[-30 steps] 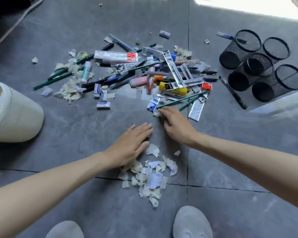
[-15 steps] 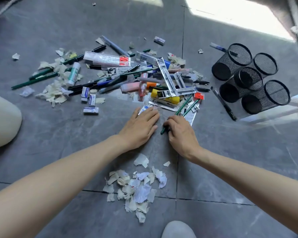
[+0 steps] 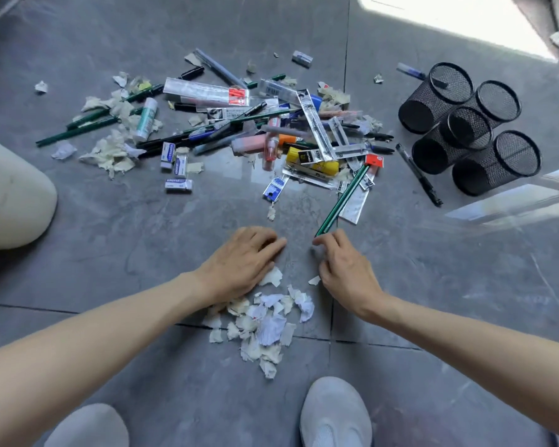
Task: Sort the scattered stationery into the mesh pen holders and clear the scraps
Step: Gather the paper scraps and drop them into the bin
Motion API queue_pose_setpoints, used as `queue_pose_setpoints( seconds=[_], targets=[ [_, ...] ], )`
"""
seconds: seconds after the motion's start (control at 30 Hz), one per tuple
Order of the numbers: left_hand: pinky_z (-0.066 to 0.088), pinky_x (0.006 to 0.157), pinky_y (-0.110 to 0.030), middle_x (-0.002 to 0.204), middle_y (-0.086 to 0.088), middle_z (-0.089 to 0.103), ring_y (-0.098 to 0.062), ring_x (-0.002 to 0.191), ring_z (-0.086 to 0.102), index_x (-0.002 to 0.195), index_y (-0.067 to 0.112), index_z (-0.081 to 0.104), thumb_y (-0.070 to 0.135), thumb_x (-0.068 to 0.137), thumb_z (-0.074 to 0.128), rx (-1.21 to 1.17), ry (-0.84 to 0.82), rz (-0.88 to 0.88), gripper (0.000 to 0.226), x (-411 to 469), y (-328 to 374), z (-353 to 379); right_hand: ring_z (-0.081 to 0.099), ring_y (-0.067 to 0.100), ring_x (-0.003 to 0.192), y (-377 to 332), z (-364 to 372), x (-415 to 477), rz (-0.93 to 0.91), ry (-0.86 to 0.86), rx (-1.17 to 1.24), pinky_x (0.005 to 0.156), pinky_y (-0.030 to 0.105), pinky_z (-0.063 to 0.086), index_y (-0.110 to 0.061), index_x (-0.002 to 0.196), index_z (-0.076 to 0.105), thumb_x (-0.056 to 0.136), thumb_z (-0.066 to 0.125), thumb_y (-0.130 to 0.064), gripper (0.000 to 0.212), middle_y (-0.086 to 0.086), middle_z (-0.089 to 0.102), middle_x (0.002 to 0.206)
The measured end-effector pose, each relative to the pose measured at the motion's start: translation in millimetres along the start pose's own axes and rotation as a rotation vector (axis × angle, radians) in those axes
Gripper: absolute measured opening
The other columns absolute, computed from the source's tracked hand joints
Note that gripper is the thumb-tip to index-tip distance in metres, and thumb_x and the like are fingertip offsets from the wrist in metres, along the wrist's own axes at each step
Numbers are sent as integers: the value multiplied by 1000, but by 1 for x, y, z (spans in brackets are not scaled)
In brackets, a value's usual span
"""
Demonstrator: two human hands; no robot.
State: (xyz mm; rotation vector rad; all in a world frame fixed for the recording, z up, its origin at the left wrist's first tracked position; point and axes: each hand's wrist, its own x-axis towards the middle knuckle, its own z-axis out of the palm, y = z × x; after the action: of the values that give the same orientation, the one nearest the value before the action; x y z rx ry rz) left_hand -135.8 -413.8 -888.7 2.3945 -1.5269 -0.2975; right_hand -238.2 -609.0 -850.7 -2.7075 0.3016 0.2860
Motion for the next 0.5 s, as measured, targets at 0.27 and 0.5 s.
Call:
queue_pose_setpoints(
  seconds=[0.27,0.5],
  targets=[
    [31,108,-34,140,-11,48,-22,128,42,135,6,47,35,97,30,-117,40,-16,51,-11,19,-5,56,28,88,-19,16,-28,-63,-175,170,70,41,47,-17,100,56,87,46,-8,19,3,48,100],
    [-3,116,-33,159,1,5,-10,145,1,150,16,16,48,99,19,-26,-148,-158,61,15,-3,-5,53,22,97,-5,4,-25,-216,-90,77,77,32,45,-15,116,53,92,48,-24,27,2,48,113]
  ],
)
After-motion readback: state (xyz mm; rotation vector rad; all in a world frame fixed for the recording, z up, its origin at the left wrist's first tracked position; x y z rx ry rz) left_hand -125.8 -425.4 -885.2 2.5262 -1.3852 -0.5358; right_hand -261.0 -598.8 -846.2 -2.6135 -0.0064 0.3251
